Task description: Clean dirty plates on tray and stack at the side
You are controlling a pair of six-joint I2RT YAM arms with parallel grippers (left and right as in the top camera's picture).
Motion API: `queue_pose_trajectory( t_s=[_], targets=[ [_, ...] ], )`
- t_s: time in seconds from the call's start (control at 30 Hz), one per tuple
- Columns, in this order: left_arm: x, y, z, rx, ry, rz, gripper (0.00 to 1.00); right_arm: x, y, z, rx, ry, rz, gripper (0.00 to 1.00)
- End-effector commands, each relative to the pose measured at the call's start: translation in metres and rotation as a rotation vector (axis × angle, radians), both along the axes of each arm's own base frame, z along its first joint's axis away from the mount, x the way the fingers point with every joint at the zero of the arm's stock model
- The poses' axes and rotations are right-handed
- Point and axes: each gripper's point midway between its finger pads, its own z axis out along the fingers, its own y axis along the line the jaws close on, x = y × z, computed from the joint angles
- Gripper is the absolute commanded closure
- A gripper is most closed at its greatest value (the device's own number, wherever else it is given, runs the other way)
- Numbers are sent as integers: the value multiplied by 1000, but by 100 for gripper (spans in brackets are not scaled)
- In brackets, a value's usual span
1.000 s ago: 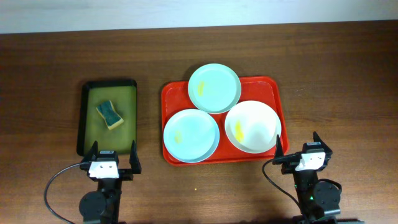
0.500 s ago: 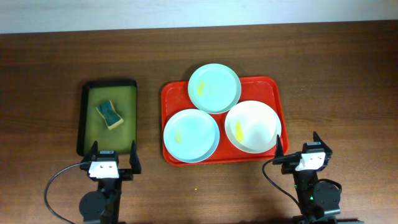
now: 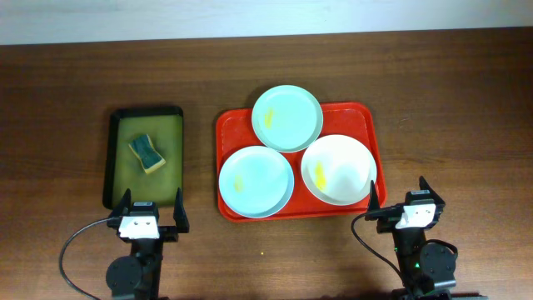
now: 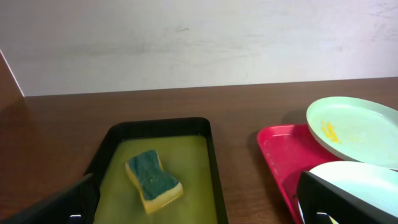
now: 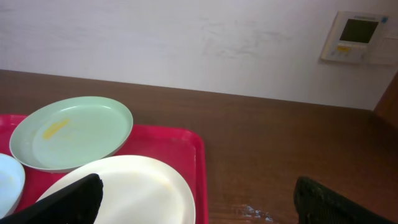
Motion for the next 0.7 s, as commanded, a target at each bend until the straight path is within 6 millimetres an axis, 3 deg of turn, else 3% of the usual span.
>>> queue_pose_trajectory(
  t_s=[0.0,0.2,0.23,0.33,0.4,0.47,0.57,0.67],
  targets=[
    [0,1,-2,20,5,4,0,0,-3,-4,-10,6,-15,1],
    [0,-3,3,7,-16,-17,1,0,-3,-4,-10,6,-15,2],
    [0,-14,8,-31,-36,-75,1,0,-3,-4,-10,6,-15,1],
    [-19,-81,27,-209,-66,-480,1,0,-3,-4,-10,6,-15,1],
    [-44,-111,58,-179,-178,-710,1,0,-3,-4,-10,6,-15,1],
    [-72,-126,99,-52,-388,-842,1,0,-3,-4,-10,6,-15,1],
    [-116,-124,165,84,-756,-834,1,0,-3,-4,-10,6,-15,1],
    [-131,-107,209,72,-911,-711,0,0,-3,-4,-10,6,-15,1]
  ],
)
